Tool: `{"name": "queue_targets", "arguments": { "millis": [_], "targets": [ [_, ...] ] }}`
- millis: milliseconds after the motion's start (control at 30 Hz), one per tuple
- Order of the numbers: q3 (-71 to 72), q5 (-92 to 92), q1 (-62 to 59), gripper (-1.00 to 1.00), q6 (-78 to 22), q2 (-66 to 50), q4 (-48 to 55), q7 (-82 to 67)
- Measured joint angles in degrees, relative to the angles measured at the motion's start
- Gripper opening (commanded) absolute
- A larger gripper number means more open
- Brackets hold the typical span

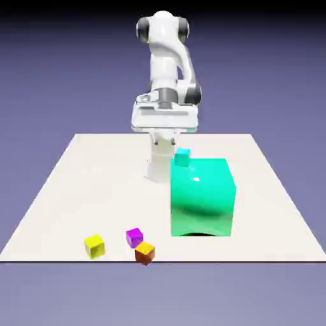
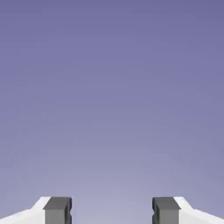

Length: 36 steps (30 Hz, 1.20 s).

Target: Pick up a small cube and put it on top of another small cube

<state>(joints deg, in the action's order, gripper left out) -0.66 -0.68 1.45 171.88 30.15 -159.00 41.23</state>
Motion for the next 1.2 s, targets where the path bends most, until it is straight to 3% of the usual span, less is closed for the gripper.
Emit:
{"name": "queue_targets", "arguments": {
  "millis": [1100,1200],
  "targets": [
    [-18.1,-18.6,20.8,0.0,-58.2,-68.5,54.7,-33.5],
    [-18.6,-19.2,20.7,0.0,-57.2,-71.6,55.1,-33.9]
  ]
}}
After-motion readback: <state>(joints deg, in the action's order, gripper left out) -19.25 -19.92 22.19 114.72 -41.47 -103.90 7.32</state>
